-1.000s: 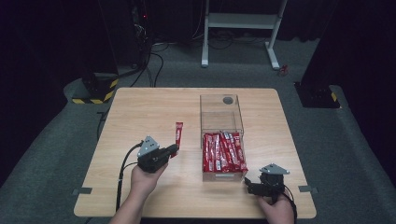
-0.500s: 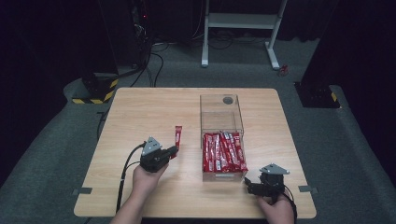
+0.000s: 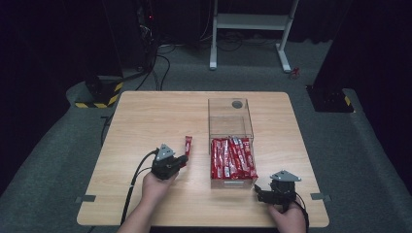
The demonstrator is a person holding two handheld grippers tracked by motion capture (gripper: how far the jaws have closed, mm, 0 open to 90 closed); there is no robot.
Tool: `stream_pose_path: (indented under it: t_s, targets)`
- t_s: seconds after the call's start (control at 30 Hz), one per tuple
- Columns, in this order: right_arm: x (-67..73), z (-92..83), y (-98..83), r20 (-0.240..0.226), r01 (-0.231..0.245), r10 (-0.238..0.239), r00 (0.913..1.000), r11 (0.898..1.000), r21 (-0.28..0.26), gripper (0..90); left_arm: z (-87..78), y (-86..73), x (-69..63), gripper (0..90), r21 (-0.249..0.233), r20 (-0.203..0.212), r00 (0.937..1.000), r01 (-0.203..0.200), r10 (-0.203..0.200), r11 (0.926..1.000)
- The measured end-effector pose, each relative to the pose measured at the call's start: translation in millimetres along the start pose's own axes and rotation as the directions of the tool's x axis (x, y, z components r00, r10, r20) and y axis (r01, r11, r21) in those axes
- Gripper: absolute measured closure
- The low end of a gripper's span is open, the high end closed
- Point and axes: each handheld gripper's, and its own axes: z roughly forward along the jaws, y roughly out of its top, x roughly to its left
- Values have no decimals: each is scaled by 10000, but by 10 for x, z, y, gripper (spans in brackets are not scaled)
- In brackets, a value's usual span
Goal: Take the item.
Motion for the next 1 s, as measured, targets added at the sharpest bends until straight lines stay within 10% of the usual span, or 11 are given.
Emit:
stream_pose_path:
  t_s: [1.0]
  targets:
    - [1, -1, -1, 5, 11, -11, 10000, 10000, -3, 101, 129, -114, 4, 781, 844, -290, 9995, -118, 143, 9964]
